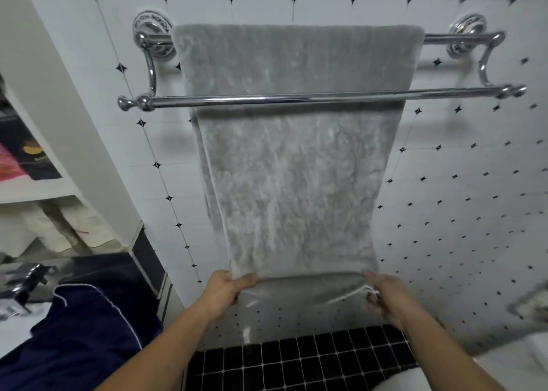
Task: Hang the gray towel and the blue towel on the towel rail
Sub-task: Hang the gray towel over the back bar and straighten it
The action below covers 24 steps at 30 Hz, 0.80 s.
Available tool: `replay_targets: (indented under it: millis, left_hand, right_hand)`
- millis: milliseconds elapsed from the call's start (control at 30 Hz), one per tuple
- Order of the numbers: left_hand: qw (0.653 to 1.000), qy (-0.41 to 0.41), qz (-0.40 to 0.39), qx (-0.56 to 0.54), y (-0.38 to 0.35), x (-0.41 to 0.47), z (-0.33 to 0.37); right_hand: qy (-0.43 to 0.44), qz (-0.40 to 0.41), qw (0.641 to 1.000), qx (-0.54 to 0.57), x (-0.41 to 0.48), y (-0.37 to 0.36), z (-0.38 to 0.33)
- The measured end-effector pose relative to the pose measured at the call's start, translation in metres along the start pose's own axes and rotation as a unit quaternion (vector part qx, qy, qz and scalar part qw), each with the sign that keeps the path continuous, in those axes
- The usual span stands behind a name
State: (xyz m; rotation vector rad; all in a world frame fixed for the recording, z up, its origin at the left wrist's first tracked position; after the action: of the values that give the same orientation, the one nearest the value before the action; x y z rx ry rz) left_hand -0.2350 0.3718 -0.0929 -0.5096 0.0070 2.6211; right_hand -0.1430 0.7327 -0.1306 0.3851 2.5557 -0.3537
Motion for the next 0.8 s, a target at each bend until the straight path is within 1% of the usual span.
replay_targets:
  millis: [67, 133, 200, 267, 333, 400, 467, 500, 600, 700, 733, 767, 800]
  left_hand:
    - [0.999, -0.009, 0.036, -0.032, 0.015, -0.011, -0.002]
    - [0.995, -0.015, 0.060, -0.076, 0.028, -0.022, -0.004]
    - [0.992, -0.012, 0.048, -0.115, 0.027, -0.035, -0.002]
    - [0.991, -0.006, 0.020, -0.131, 0.018, -0.048, 0.002]
    - [0.988, 0.002, 0.010, -0.155, 0.009, -0.063, 0.007]
    - [0.985, 0.015, 0.010, -0.174, 0.001, -0.077, 0.013]
    - [0.985, 0.027, -0.007, -0.170, -0.011, -0.088, 0.021]
    - [0.986, 0.033, -0.016, -0.160, -0.018, -0.092, 0.024]
    - [0.992, 0.056, -0.010, -0.113, -0.037, -0.102, 0.032]
    - [0.995, 0.061, 0.024, -0.080, -0.047, -0.106, 0.034]
    - [0.994, 0.064, 0.030, -0.084, -0.052, -0.107, 0.033]
    - [0.992, 0.068, 0.032, -0.103, -0.056, -0.107, 0.031]
    - [0.987, 0.071, 0.025, -0.139, -0.063, -0.108, 0.029]
  right_hand:
    - [0.017, -0.016, 0.999, 0.036, -0.014, -0.012, 0.012]
    - [0.047, -0.074, 0.991, 0.097, -0.032, -0.027, 0.019]
    - [0.071, -0.152, 0.973, 0.161, -0.051, -0.042, 0.022]
    - [0.090, -0.203, 0.958, 0.183, -0.070, -0.049, 0.026]
    - [0.109, -0.222, 0.951, 0.187, -0.085, -0.048, 0.033]
    - [0.126, -0.233, 0.938, 0.224, -0.096, -0.048, 0.037]
    - [0.119, -0.218, 0.927, 0.281, -0.102, -0.049, 0.044]
    - [0.114, -0.192, 0.926, 0.303, -0.103, -0.047, 0.047]
    - [0.119, -0.077, 0.926, 0.351, -0.107, -0.034, 0.046]
    - [0.118, 0.013, 0.901, 0.417, -0.116, -0.017, 0.038]
    - [0.116, 0.039, 0.896, 0.426, -0.118, -0.012, 0.036]
    - [0.117, 0.046, 0.897, 0.424, -0.120, -0.010, 0.030]
    - [0.122, 0.033, 0.901, 0.415, -0.122, -0.012, 0.023]
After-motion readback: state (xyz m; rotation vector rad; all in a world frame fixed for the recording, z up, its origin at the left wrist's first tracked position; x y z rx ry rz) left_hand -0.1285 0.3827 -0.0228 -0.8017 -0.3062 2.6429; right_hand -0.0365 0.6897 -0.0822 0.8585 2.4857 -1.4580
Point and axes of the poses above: each hand's wrist, its own x-axis towards the middle knuckle, its own y-axis out of the back of the hand, z = x × y, the point moved 10 cm from there along x, towards the middle knuckle, and after that the axes turned 10 degrees about -z, right-handed, at the moved point
